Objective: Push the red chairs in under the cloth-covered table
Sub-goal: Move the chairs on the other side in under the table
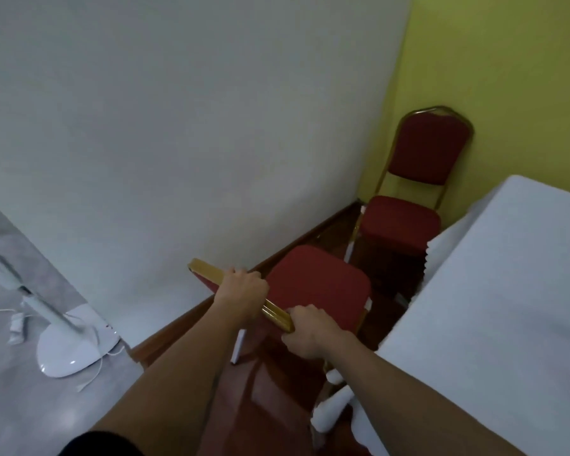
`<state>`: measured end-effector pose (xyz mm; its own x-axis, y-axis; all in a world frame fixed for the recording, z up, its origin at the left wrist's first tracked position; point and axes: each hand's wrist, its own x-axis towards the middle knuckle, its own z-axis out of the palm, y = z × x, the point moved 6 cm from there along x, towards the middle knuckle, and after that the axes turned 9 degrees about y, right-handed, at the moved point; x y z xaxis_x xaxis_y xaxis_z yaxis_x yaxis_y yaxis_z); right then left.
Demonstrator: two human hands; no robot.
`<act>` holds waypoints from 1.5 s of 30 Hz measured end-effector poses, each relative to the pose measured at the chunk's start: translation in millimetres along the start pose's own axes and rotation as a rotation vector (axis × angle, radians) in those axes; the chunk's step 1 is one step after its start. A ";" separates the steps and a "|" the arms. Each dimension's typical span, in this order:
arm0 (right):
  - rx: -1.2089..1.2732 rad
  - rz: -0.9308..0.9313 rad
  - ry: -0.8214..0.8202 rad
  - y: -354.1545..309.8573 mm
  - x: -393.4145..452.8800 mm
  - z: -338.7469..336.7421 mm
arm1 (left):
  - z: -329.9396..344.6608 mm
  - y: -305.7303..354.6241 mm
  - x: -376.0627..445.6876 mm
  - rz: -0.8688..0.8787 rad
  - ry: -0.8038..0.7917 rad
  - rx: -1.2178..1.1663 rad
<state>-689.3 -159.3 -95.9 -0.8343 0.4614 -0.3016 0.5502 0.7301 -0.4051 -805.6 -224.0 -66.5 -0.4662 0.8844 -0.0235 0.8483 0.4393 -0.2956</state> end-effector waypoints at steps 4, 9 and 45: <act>-0.034 0.020 -0.022 7.0 -1.8 -4.2 | -1.0 7.0 3.9 0.035 -0.051 0.018; -0.003 0.050 -0.025 35.3 -15.6 -7.5 | -16.2 38.9 1.1 0.103 -0.102 -0.056; -0.141 0.439 0.162 22.9 52.2 -41.8 | -11.0 19.1 136.1 1.027 0.091 -0.186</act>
<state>-721.6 -97.4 -84.8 -0.5254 0.8051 -0.2753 0.8506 0.5053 -0.1456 -850.1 -93.5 -64.8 0.5140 0.8512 -0.1061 0.8545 -0.5189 -0.0228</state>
